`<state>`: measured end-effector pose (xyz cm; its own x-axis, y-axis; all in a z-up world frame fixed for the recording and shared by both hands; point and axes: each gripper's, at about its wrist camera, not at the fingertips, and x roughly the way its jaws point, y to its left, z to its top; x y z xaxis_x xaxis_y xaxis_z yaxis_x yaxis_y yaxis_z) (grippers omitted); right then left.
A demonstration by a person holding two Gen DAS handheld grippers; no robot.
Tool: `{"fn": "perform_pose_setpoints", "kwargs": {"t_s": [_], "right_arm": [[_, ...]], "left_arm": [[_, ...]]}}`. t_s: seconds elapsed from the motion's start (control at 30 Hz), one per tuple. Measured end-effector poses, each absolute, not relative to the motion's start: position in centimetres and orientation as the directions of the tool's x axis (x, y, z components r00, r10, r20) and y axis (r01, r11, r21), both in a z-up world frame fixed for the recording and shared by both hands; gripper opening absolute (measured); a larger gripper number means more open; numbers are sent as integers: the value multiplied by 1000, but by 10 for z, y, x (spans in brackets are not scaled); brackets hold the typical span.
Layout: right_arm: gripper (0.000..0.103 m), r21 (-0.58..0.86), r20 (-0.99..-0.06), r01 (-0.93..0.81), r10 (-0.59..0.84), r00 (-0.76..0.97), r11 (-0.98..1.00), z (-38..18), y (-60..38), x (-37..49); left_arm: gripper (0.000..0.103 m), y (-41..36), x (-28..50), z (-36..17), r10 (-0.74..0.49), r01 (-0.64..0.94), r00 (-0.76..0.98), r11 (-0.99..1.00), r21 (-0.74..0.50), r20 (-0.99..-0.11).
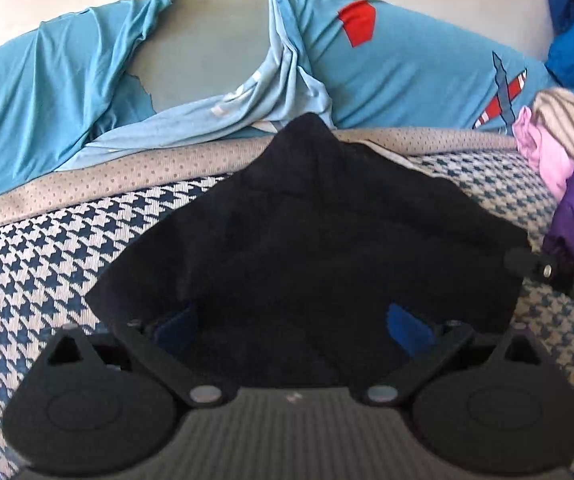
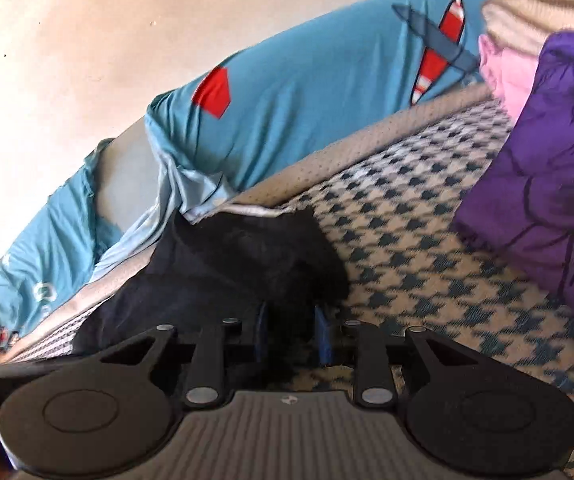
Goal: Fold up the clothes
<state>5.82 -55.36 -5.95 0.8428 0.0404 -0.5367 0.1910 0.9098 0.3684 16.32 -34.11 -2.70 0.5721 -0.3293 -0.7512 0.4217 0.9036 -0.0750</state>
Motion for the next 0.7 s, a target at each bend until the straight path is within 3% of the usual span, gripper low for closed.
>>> {"fn": "perform_pose_setpoints", "kwargs": {"t_s": [0.13, 0.4, 0.53, 0.7], "right_arm": [[25, 270, -529, 197, -25, 848, 943, -58, -548, 61], [25, 270, -526, 350, -168, 834, 897, -66, -575, 67], [25, 312, -514, 345, -148, 845, 885, -63, -587, 60], [25, 417, -492, 256, -20, 870, 872, -55, -596, 51]], "left_arm": [[103, -342, 163, -28, -327, 428, 571, 901, -67, -753], [103, -339, 162, -32, -323, 420, 565, 904, -72, -759], [103, -328, 162, -26, -351, 403, 554, 907, -125, -755], [103, -310, 151, -20, -373, 384, 543, 907, -172, -752]]}}
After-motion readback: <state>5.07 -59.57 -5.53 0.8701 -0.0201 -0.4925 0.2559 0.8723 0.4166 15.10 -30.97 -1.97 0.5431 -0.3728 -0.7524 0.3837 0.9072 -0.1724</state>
